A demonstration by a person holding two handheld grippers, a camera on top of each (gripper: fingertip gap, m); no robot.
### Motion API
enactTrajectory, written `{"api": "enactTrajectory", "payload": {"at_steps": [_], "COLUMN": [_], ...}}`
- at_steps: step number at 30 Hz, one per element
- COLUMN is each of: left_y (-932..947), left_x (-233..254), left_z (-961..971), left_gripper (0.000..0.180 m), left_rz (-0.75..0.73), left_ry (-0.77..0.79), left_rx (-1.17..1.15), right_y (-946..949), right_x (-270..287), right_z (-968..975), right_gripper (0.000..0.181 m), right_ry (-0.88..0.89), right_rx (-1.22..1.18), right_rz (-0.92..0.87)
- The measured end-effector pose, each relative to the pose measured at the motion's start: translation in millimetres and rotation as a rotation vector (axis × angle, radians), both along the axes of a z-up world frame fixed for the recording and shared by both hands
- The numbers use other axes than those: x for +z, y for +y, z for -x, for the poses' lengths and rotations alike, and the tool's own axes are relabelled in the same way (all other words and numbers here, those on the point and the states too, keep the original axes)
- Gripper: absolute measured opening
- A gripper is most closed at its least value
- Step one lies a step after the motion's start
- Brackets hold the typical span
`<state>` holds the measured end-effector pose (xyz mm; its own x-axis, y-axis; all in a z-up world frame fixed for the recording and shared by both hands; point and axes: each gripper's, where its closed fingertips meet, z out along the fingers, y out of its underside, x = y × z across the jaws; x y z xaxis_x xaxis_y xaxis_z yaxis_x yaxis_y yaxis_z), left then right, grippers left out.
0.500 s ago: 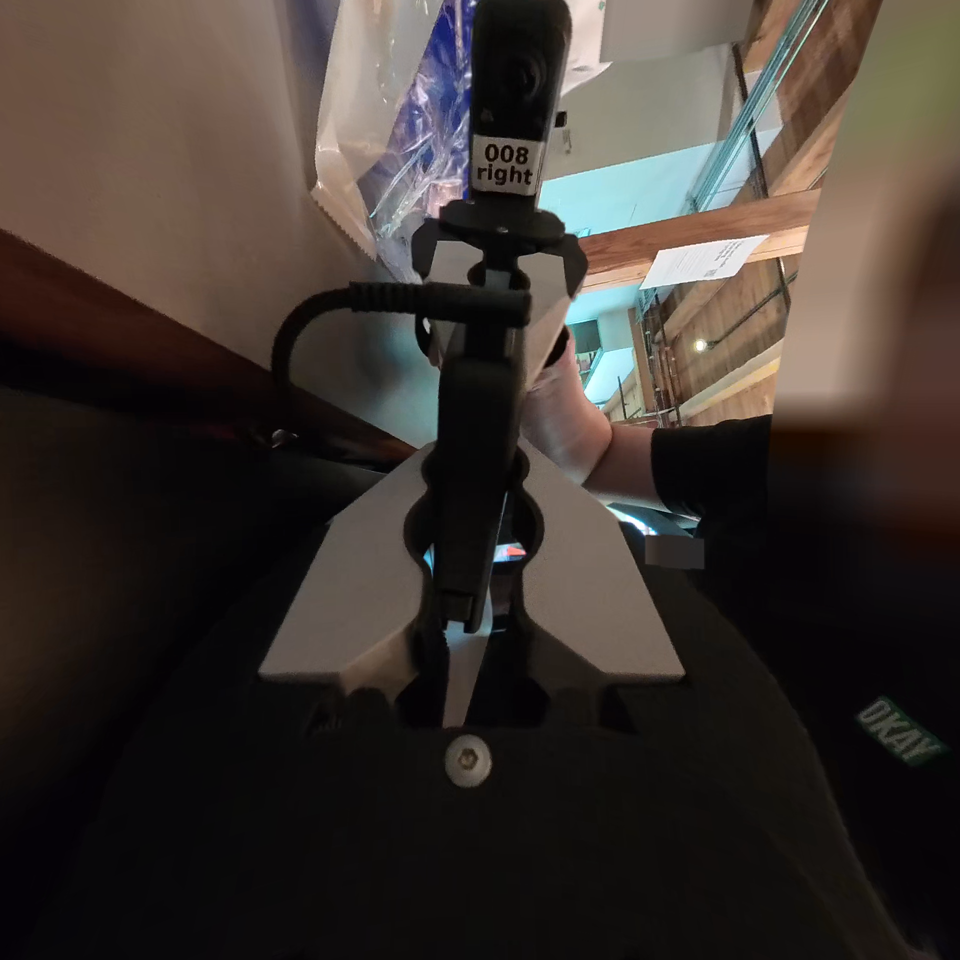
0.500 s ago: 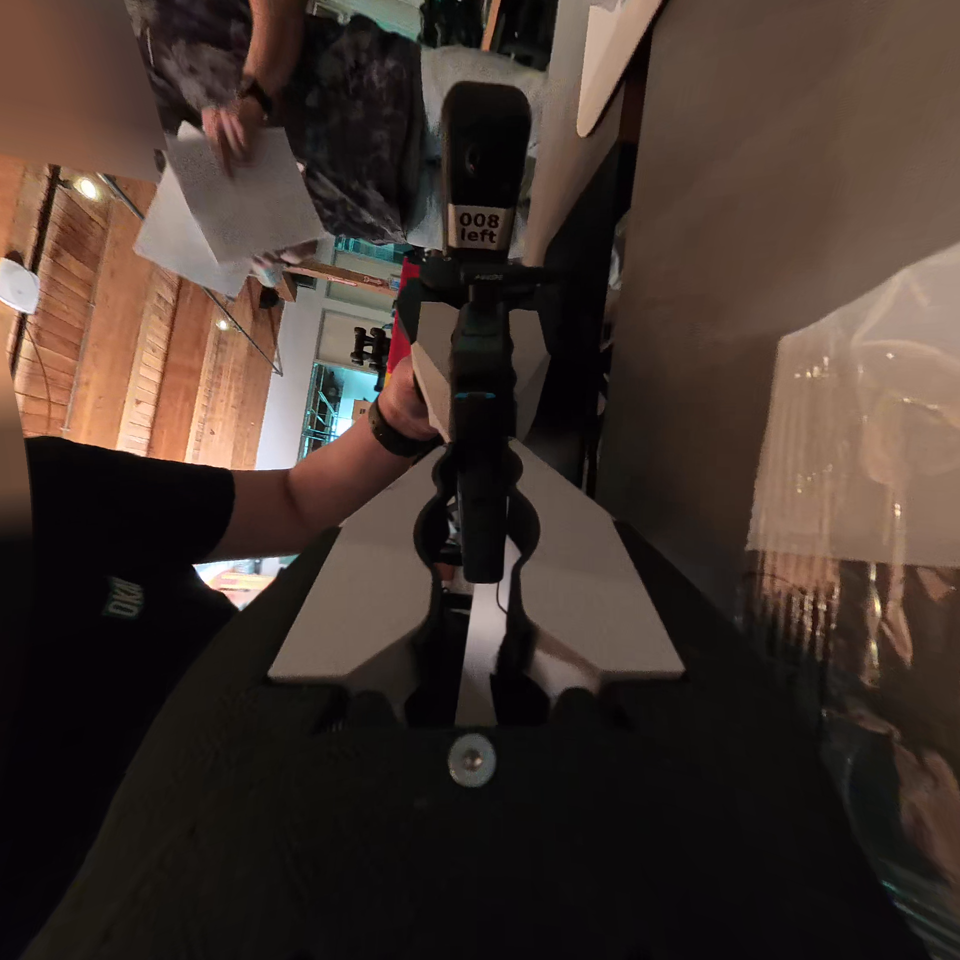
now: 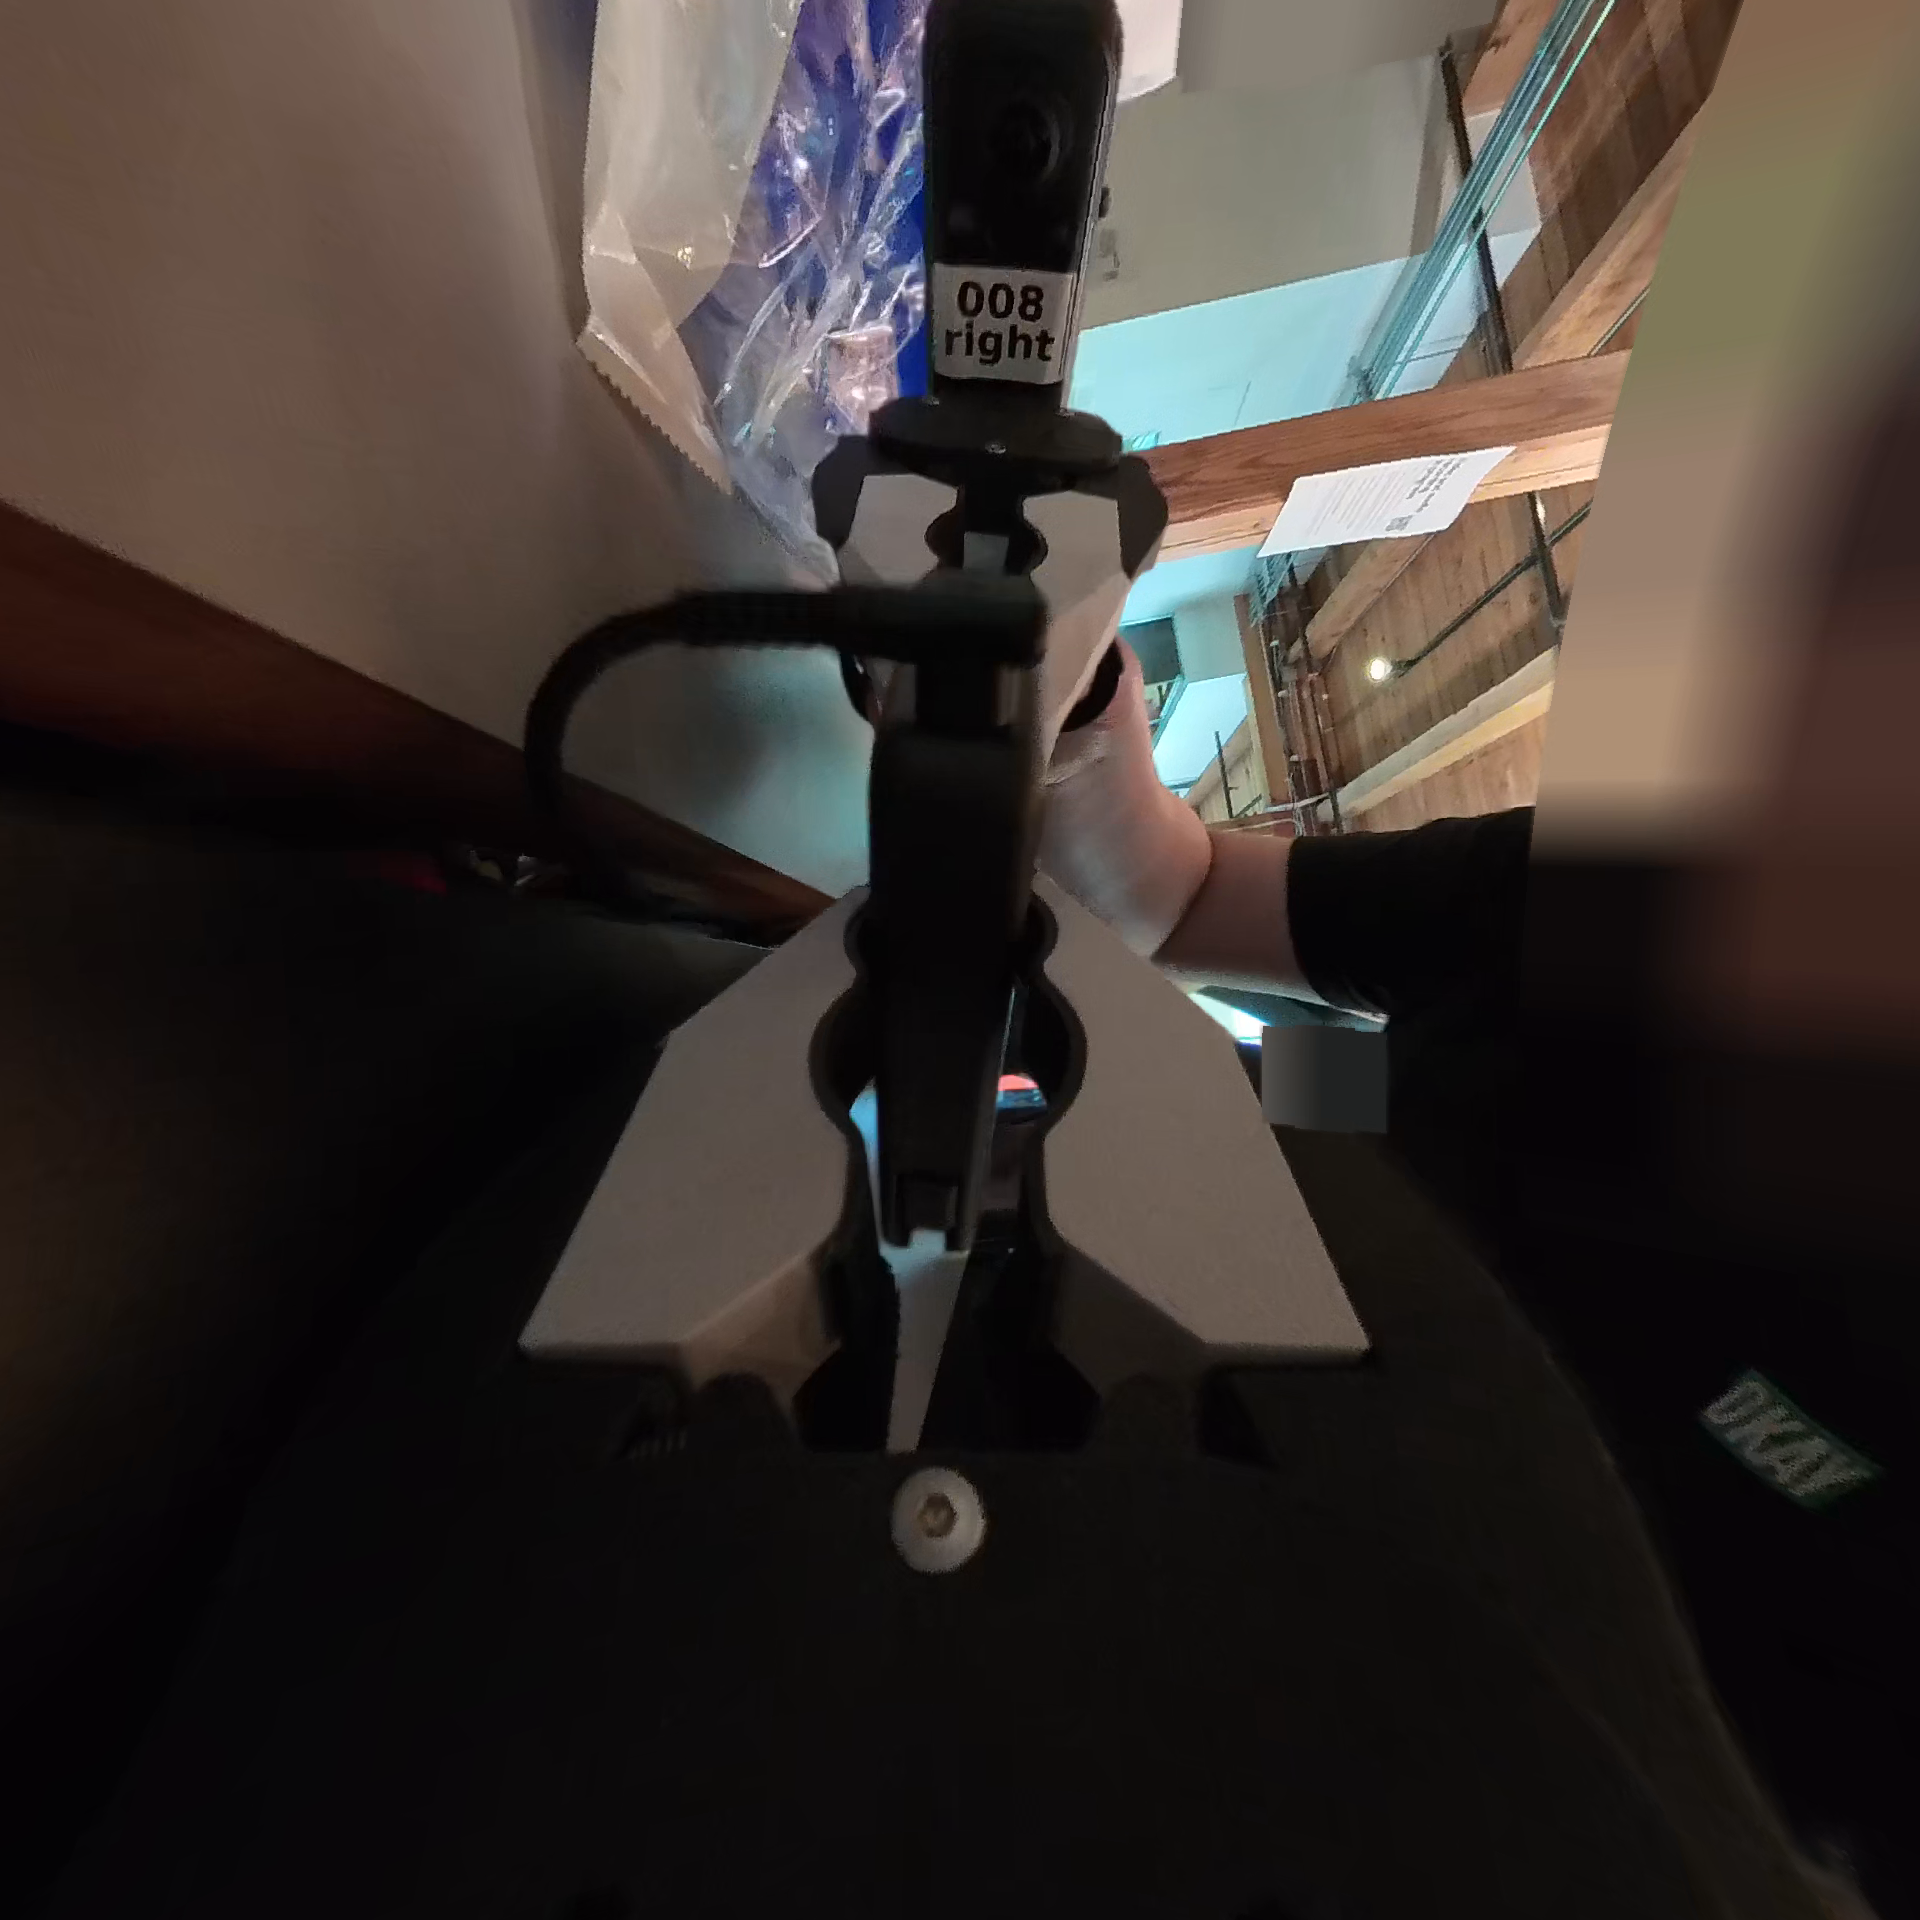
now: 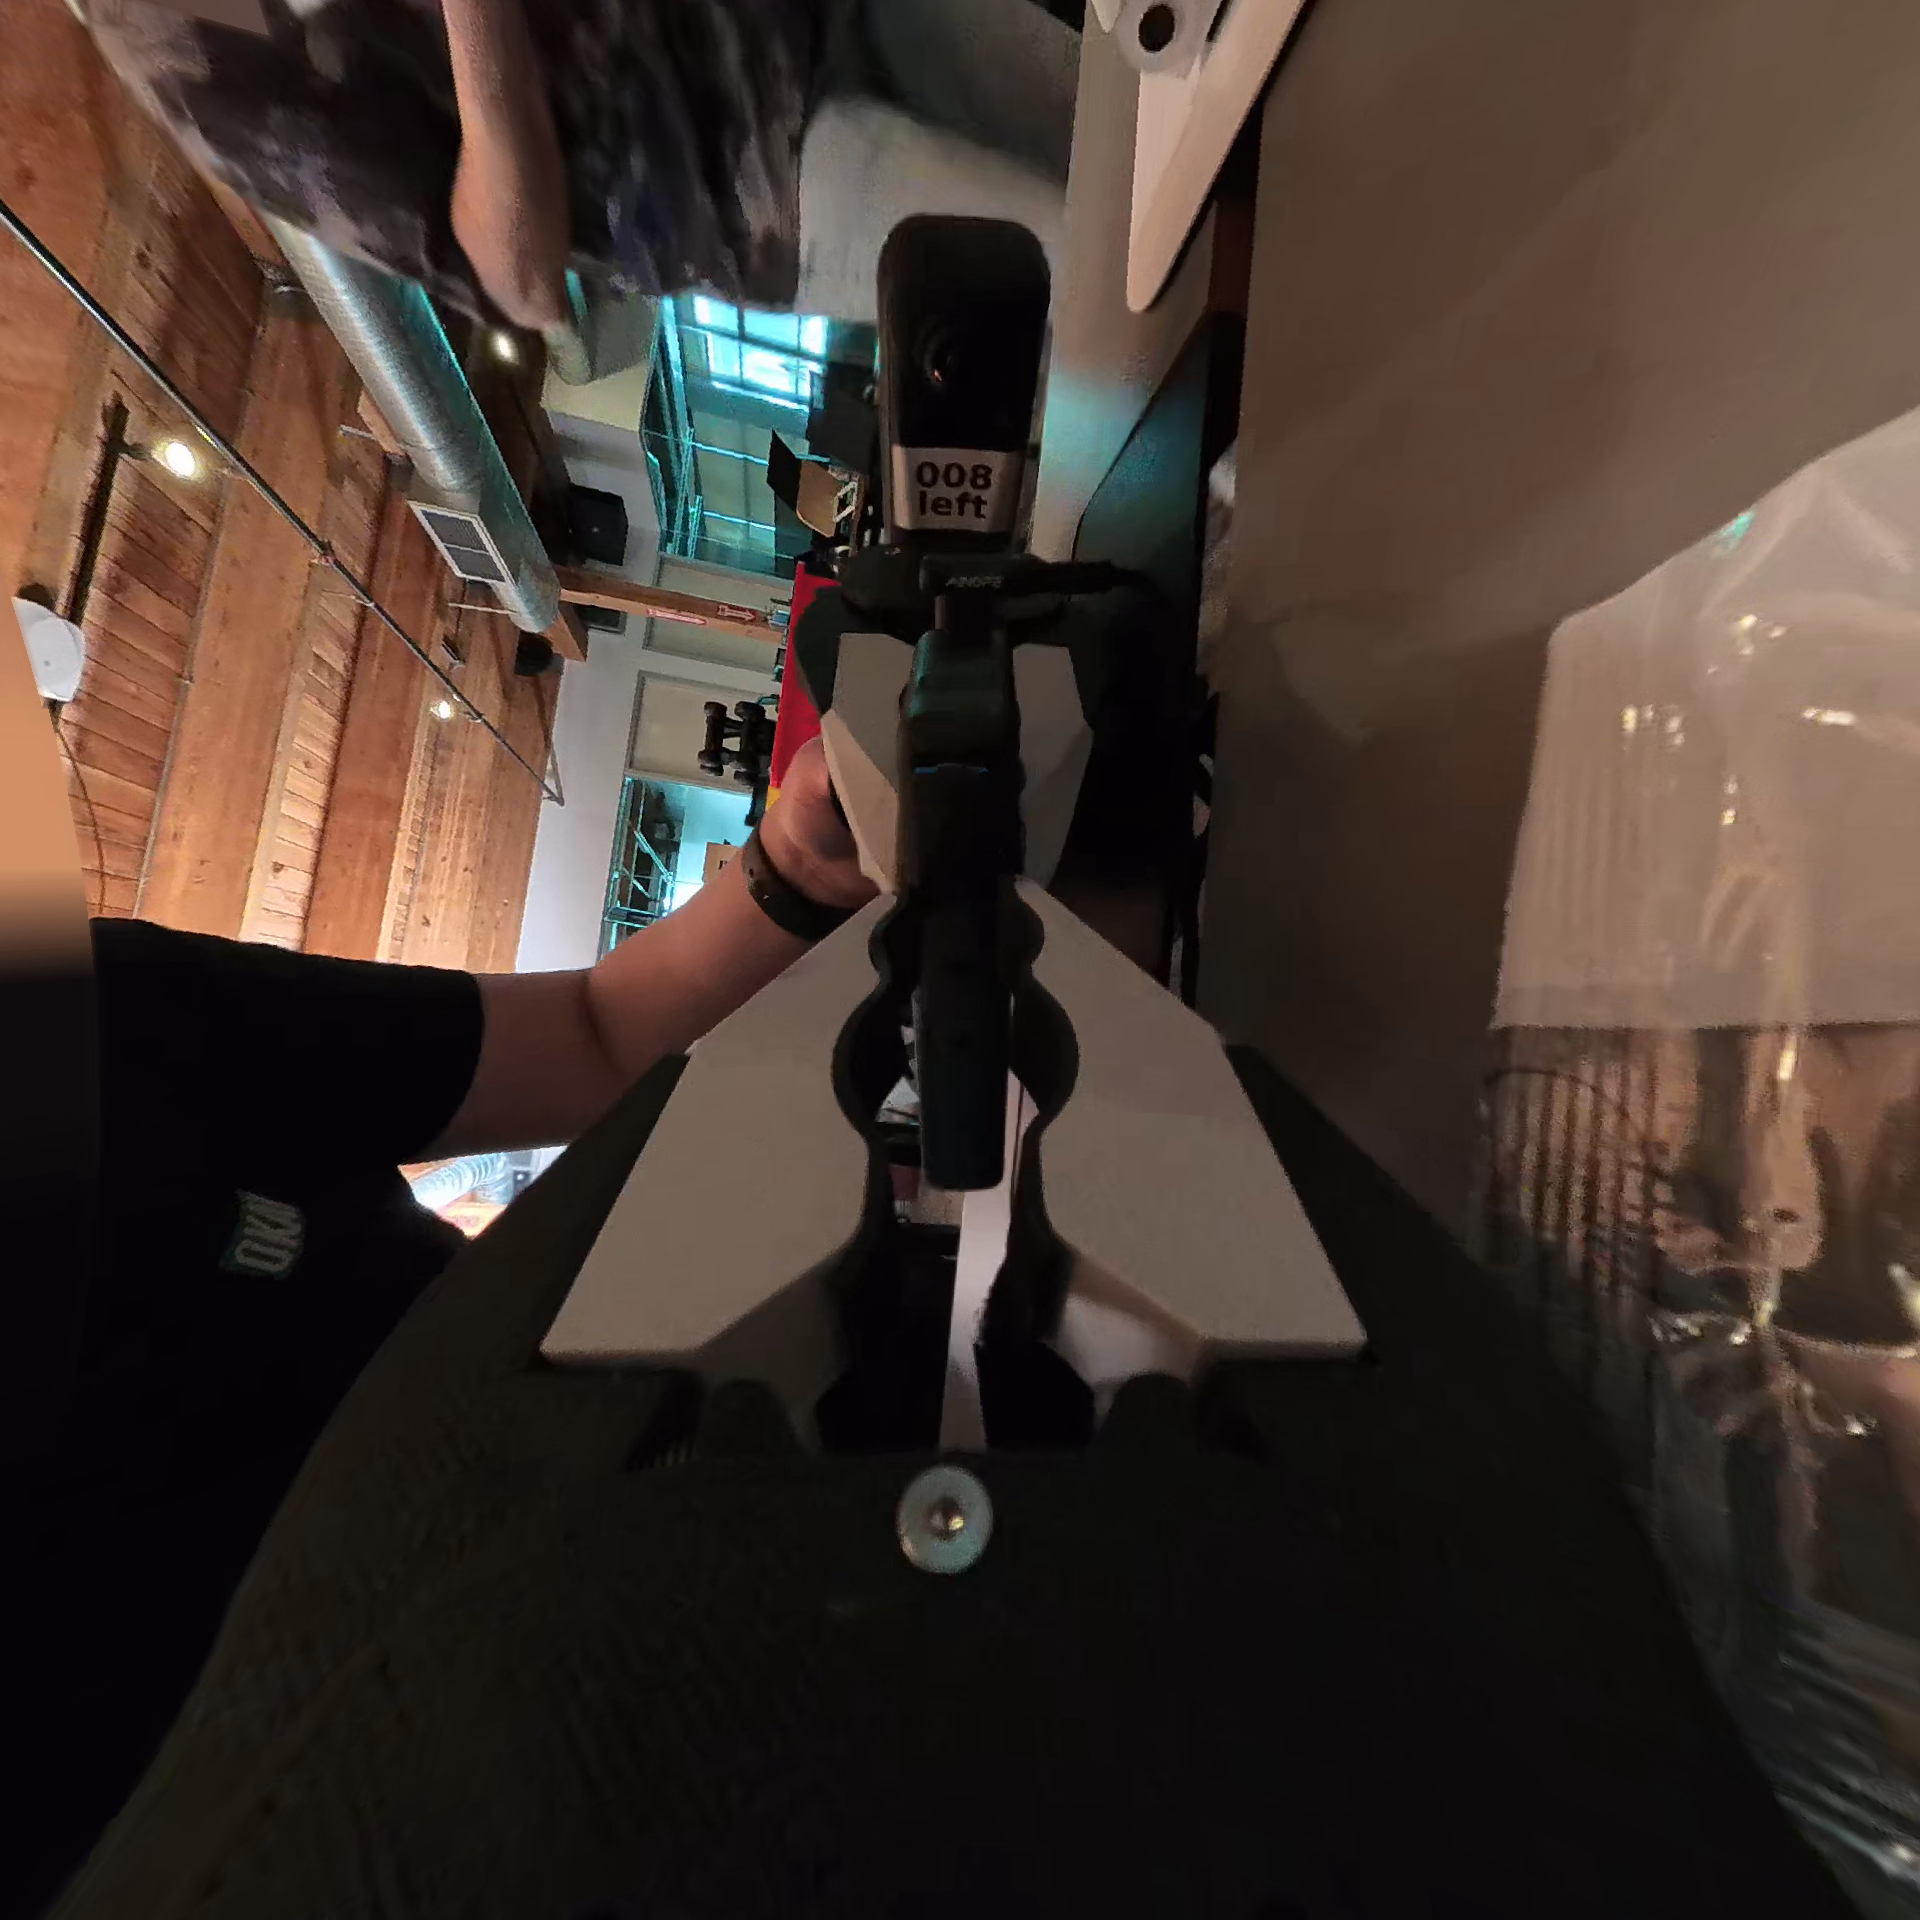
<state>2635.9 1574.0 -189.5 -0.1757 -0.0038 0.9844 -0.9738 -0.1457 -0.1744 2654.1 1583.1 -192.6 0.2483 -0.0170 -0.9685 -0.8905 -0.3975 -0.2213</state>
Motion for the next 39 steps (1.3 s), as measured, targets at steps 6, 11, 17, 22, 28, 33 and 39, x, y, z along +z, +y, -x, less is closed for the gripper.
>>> {"api": "enactTrajectory", "payload": {"at_steps": [6, 11, 17, 22, 28, 33, 39], "left_y": [-3.8, -3.7, -3.1, -4.2, -4.3, -5.0, -8.9], "left_x": [0.3, 2.2, 4.1, 2.3, 2.2, 1.5, -3.7], "left_z": [2.0, 1.2, 2.2, 2.8, 2.3, 1.4, 4.1], "left_gripper": [0.021, 0.021, 0.021, 0.021, 0.021, 0.021, 0.02], "left_rz": [0.001, 0.02, 0.036, 0.018, 0.016, 0.012, -0.034], "left_ry": [0.002, -0.007, -0.007, -0.012, -0.012, -0.005, -0.021], "left_rx": [-0.021, -0.011, -0.019, -0.027, -0.031, -0.04, -0.081], "right_y": [-2.9, -4.0, -5.5, -8.9, -7.3, -7.6, -5.3], "right_x": [0.0, 3.2, 6.0, 9.9, 4.7, 4.0, -0.8], "right_z": [-0.2, -3.3, -3.7, -9.1, -0.5, -1.2, -2.8], "right_gripper": [0.013, 0.013, 0.013, 0.0, 0.0, 0.0, 0.0], "right_ry": [0.002, -0.03, -0.025, -0.022, -0.07, -0.069, -0.124], "right_rx": [-0.007, -0.021, -0.018, -0.028, 0.014, -0.002, -0.066], "right_rz": [-0.009, -0.024, -0.037, -0.057, -0.024, -0.028, 0.006]}}
